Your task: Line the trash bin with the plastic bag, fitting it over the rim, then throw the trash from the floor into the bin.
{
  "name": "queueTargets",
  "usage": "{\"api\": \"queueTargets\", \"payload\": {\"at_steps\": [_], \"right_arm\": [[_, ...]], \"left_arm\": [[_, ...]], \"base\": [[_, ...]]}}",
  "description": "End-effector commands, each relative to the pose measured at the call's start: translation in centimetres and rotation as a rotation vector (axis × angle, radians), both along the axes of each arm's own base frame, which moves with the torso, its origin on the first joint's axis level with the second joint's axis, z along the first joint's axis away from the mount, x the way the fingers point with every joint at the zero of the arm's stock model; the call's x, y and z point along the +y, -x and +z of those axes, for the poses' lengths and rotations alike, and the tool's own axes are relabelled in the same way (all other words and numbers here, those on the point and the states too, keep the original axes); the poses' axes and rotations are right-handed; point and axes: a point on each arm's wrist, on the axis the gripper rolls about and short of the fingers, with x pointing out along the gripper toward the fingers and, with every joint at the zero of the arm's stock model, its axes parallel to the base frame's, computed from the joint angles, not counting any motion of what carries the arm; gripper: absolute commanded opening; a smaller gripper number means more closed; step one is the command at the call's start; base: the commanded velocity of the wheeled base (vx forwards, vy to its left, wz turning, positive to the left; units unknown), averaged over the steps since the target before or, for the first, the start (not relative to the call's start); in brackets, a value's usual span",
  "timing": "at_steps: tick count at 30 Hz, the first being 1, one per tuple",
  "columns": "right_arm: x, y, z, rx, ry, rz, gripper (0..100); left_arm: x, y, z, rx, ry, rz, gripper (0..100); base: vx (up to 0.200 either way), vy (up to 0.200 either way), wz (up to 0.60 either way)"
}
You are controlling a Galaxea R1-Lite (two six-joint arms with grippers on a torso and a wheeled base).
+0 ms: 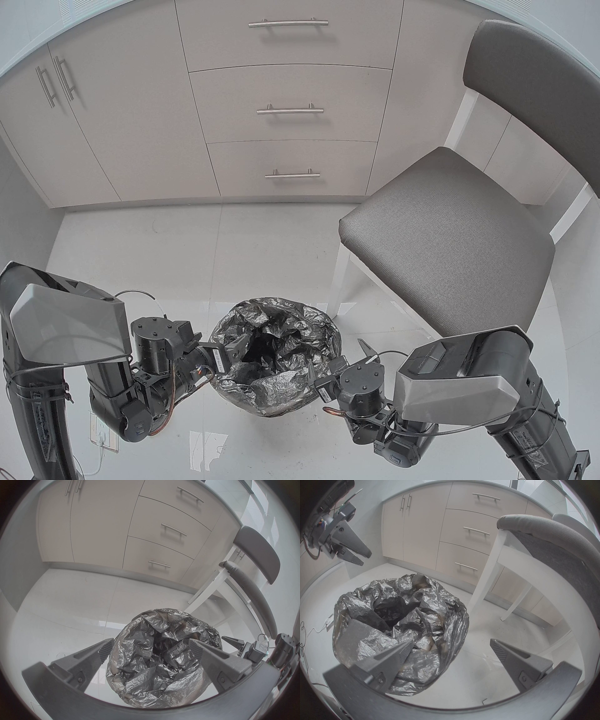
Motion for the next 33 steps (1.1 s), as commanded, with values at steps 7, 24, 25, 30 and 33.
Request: {"api": "queueTargets", "payload": {"at_steps": [7, 24, 25, 30, 33], "right_arm": [[1.7, 0.3, 4.4, -0.101, -0.096, 0.035, 100], [3.3, -3.7, 4.4, -0.134, -0.101, -0.006, 100], [3.3, -3.7, 4.2, -0.131, -0.097, -0.006, 100], [3.7, -4.1, 2.9, -0.118, -0.084, -0.006, 100], [3.5, -4.3, 2.5, -0.112, -0.077, -0.013, 100]], "left_arm": [[0.0, 0.0, 0.1, -0.002, 0.001, 0.0, 100], [0.0, 0.1, 0.2, -0.004, 0.002, 0.0, 100], [0.0, 0.1, 0.2, -0.005, 0.002, -0.001, 100], [0.0, 0.0, 0.1, -0.004, 0.002, 0.0, 100], [0.0, 0.0, 0.1, -0.005, 0.001, 0.0, 100]], "base": [[0.0, 0.0, 0.0], [0.0, 0.0, 0.0], [0.0, 0.0, 0.0], [0.0, 0.0, 0.0], [0.0, 0.0, 0.0]]}}
